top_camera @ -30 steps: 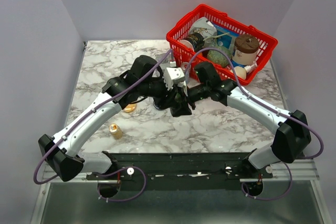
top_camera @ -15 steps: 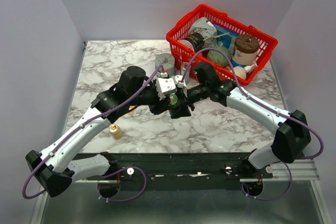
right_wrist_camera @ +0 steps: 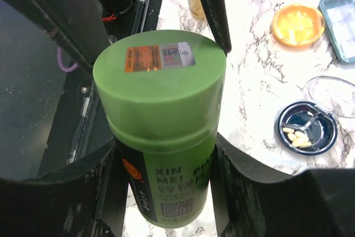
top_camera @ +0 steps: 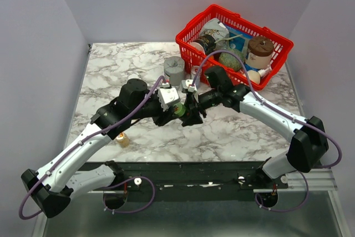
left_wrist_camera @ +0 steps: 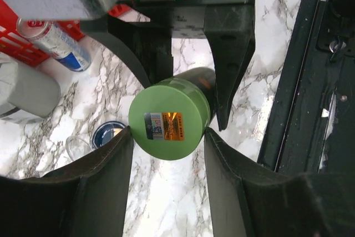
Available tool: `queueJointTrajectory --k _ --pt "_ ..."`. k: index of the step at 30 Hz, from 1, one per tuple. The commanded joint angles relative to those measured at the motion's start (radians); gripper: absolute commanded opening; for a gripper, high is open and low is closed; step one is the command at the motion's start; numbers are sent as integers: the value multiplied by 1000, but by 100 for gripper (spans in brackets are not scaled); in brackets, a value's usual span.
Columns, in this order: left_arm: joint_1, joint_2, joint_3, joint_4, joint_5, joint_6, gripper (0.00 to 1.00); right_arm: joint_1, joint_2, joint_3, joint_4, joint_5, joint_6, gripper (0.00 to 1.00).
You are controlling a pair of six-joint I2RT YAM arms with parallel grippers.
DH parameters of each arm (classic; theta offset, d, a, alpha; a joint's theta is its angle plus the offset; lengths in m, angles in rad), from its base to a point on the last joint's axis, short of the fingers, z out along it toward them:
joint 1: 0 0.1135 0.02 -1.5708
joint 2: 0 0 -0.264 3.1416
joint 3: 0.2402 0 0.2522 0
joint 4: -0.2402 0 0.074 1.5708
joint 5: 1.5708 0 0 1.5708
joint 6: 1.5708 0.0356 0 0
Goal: Sort the pills into containers
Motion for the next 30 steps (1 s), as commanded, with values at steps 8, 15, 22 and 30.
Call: queueJointTrajectory --k 8,15,22,30 --pt "37 -119 -105 -93 -82 7 80 -27 -15 33 24 -90 61 12" --pt "65 -231 -121 76 -16 -258 99 -26 -11 31 22 -74 47 13" --pt "105 -87 -41 124 -25 -692 99 -27 -8 31 21 -70 47 13" --pt "116 31 82 10 -122 -978 99 -27 -10 31 21 -67 47 13"
